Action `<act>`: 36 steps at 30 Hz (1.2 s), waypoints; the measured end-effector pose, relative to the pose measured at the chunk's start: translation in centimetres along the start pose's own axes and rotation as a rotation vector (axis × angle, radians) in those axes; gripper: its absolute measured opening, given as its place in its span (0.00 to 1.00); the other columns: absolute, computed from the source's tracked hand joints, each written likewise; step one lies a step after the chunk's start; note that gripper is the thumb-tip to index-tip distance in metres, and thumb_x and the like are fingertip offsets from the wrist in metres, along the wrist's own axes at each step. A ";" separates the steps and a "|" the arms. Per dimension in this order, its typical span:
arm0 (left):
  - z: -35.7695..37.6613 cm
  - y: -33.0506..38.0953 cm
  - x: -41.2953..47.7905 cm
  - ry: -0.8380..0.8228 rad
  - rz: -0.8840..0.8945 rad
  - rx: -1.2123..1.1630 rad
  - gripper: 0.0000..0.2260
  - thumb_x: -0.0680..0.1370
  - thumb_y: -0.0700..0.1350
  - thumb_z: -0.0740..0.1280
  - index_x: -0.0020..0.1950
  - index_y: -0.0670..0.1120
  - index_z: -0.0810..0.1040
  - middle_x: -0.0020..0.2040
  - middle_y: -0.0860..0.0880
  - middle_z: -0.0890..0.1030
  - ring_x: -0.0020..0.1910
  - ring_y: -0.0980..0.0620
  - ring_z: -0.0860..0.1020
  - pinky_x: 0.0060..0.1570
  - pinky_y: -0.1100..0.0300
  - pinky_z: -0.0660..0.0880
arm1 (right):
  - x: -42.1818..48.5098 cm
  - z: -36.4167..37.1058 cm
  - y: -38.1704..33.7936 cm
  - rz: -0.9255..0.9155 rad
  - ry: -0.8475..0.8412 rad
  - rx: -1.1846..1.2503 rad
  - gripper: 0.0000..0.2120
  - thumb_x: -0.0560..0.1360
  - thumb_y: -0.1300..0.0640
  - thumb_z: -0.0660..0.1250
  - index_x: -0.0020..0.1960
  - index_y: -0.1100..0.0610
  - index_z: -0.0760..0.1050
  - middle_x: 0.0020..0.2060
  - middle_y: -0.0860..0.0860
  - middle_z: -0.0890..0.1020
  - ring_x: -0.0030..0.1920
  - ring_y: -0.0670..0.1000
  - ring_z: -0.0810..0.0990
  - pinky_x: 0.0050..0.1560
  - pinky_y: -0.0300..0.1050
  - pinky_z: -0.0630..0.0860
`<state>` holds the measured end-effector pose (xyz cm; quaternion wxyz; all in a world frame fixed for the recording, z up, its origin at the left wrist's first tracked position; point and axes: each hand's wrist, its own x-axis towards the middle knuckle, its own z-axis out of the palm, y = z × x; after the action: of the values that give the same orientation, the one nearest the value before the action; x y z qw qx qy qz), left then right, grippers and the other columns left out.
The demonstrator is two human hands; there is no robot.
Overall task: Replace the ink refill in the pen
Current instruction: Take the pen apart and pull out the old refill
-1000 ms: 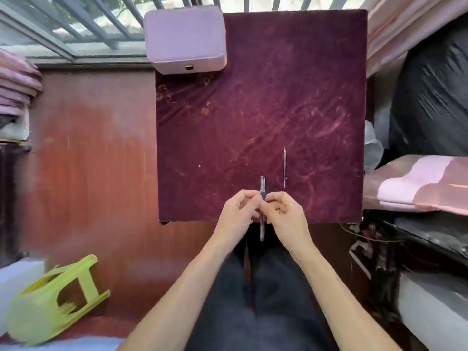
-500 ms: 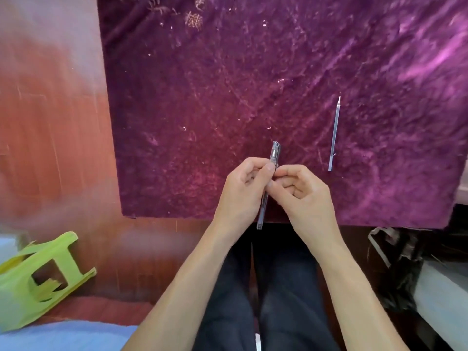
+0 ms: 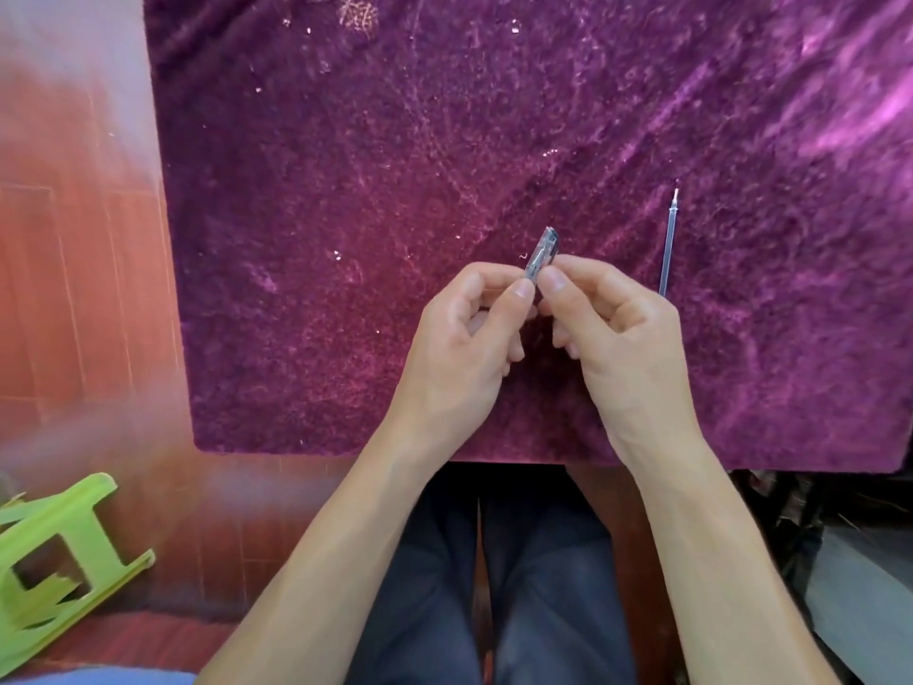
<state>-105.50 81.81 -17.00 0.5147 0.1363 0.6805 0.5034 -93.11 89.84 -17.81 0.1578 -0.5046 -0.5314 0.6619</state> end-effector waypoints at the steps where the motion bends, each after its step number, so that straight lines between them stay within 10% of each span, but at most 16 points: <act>1: 0.0 -0.1 0.2 -0.008 0.005 0.004 0.07 0.83 0.42 0.64 0.54 0.43 0.81 0.42 0.54 0.82 0.32 0.58 0.74 0.32 0.65 0.73 | 0.3 0.1 0.0 -0.008 -0.009 0.015 0.06 0.84 0.58 0.71 0.57 0.51 0.86 0.41 0.41 0.88 0.38 0.36 0.82 0.41 0.28 0.76; 14: 2.3 1.6 1.2 -0.063 -0.028 -0.066 0.12 0.86 0.46 0.58 0.52 0.42 0.77 0.31 0.53 0.69 0.25 0.62 0.64 0.24 0.70 0.63 | 2.2 -0.8 -0.2 0.007 0.009 0.188 0.05 0.82 0.58 0.73 0.52 0.55 0.88 0.32 0.38 0.84 0.33 0.36 0.80 0.39 0.27 0.75; 25: 3.4 2.1 2.1 0.011 0.069 0.014 0.11 0.86 0.47 0.59 0.44 0.48 0.72 0.27 0.57 0.67 0.23 0.61 0.64 0.25 0.70 0.62 | 2.5 0.1 -0.9 0.153 0.129 0.313 0.19 0.73 0.46 0.77 0.56 0.59 0.89 0.53 0.60 0.89 0.59 0.62 0.87 0.56 0.48 0.80; 36: 3.0 1.7 1.6 0.042 0.096 0.058 0.12 0.86 0.50 0.58 0.50 0.44 0.74 0.27 0.56 0.66 0.23 0.60 0.63 0.25 0.69 0.62 | 2.5 -0.1 -1.7 0.137 0.086 0.251 0.14 0.75 0.49 0.77 0.55 0.57 0.90 0.49 0.50 0.91 0.45 0.40 0.84 0.46 0.34 0.78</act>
<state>-104.29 85.34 -16.37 0.4712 0.1732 0.6983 0.5103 -94.72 92.42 -17.61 0.1969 -0.5438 -0.4016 0.7101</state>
